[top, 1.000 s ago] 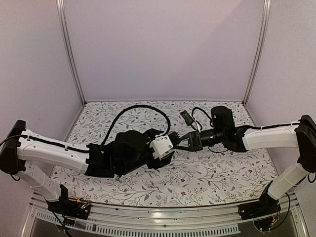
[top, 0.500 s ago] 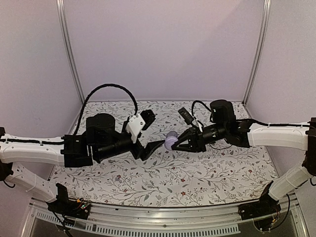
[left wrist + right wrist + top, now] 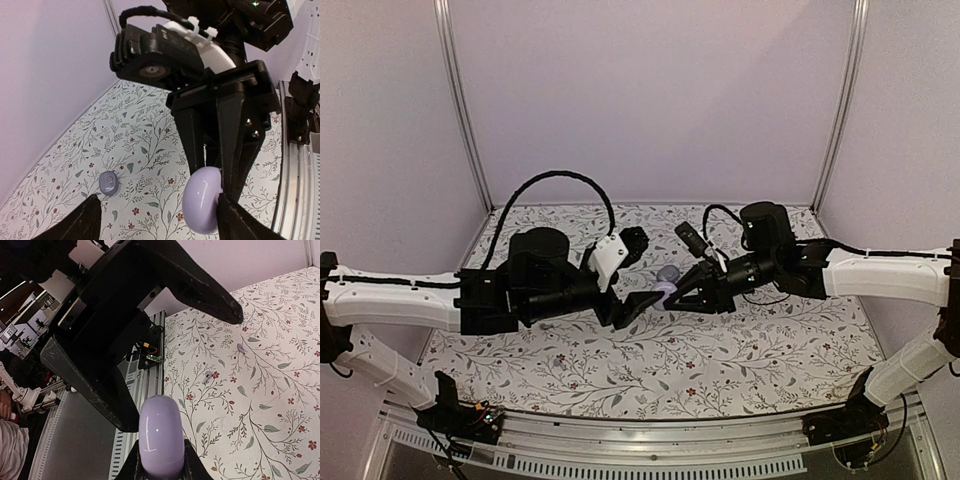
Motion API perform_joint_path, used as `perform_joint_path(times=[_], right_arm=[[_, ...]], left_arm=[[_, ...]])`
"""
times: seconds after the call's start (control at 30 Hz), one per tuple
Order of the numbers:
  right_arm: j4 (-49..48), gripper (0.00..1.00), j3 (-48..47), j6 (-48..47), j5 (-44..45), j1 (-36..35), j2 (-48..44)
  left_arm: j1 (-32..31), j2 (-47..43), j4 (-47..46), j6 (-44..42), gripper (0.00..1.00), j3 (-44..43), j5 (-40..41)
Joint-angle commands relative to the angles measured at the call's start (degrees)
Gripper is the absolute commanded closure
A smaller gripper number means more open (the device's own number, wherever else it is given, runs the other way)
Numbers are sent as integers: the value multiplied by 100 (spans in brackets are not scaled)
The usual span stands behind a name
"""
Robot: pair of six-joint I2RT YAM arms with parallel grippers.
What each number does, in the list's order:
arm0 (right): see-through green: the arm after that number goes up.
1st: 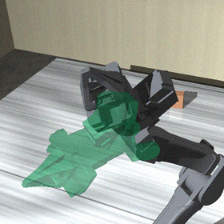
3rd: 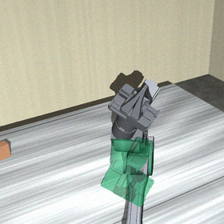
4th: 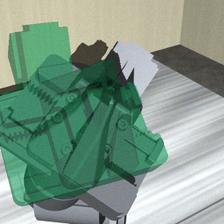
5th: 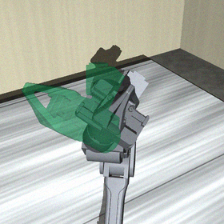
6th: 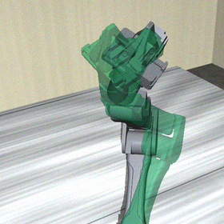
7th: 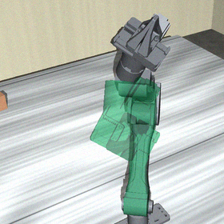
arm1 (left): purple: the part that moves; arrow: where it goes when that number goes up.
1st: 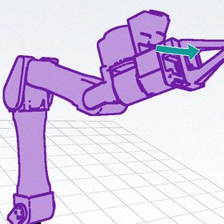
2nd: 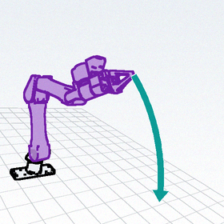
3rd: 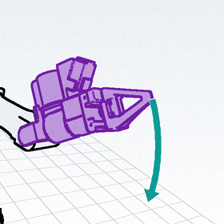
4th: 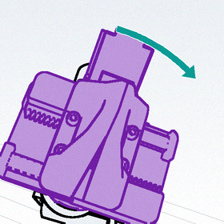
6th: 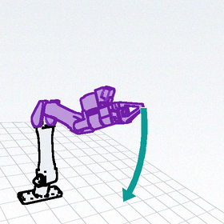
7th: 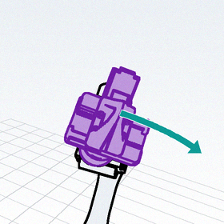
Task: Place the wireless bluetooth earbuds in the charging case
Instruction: Open the charging case at the center of the board, then pick up the left earbud from the center of the board.
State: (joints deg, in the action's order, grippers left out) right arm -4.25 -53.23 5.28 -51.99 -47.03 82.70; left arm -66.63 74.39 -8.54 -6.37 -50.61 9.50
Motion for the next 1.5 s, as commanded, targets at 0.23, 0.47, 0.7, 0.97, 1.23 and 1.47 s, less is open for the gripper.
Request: perform_joint_path(times=[0.23,0.47,0.7,0.97,1.23,1.47], right_arm=[[-7,100,-101,-59,23,-136,-182],[49,100,-57,-199,-127,-131,-141],[34,100,6,-307,59,-131,-218],[-237,100,369,-352,280,-103,-308],[-819,100,921,-560,414,-17,-531],[-1915,100,1677,-897,835,-17,-886]], left_arm=[[89,167,188,-22,23,-265,459],[379,-148,138,90,24,-180,506],[560,-285,221,292,24,-111,340],[1690,-730,1536,1924,24,-72,-609],[2492,-1546,3615,4037,28,496,-674],[3085,-2863,3776,5281,28,1718,-768]])
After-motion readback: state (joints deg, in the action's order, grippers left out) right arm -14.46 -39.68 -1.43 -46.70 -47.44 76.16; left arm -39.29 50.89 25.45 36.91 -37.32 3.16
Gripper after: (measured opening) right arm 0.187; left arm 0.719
